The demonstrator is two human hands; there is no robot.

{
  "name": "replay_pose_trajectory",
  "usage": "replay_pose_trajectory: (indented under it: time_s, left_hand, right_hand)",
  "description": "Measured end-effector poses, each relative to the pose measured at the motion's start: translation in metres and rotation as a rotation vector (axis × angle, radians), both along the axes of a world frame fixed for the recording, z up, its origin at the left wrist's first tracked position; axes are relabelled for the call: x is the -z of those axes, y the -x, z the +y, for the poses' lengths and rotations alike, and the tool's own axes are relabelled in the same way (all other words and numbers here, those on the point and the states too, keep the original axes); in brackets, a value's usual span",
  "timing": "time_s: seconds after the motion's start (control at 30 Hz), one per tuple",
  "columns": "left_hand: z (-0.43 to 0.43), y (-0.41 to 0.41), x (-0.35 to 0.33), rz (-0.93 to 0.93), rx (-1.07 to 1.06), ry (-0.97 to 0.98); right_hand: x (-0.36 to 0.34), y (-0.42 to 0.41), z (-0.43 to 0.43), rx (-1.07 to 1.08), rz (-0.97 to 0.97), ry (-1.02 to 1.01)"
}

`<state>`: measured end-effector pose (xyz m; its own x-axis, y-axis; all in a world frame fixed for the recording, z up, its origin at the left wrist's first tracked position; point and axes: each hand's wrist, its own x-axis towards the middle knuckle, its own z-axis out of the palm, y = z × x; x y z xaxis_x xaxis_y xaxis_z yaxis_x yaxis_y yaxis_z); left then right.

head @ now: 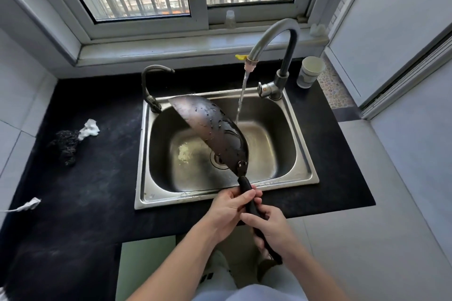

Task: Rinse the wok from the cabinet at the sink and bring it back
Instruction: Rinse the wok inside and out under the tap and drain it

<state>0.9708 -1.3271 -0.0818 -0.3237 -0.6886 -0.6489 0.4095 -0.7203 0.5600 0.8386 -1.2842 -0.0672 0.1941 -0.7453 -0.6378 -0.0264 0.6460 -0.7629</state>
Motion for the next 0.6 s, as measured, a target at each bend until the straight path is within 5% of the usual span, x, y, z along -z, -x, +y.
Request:
replay_pose_trajectory:
  time_s: [0.17, 0.4, 0.6]
  left_hand:
    - [0.004, 0.01, 0.003, -0.205, -0.015, 0.022]
    - [-0.003, 0.012, 0.007, -0.277, -0.075, 0.011]
    - [0.0, 0.001, 0.01, -0.44, -0.069, 0.076]
  right_hand:
    - [-0.004, 0.007, -0.011, -0.073, 0.034, -0.132]
    - [0.0, -0.013, 0.0, -0.316, 0.912, 0.308]
    - [0.006, -0.01, -0.007, -0.221, 0.657, 0.339]
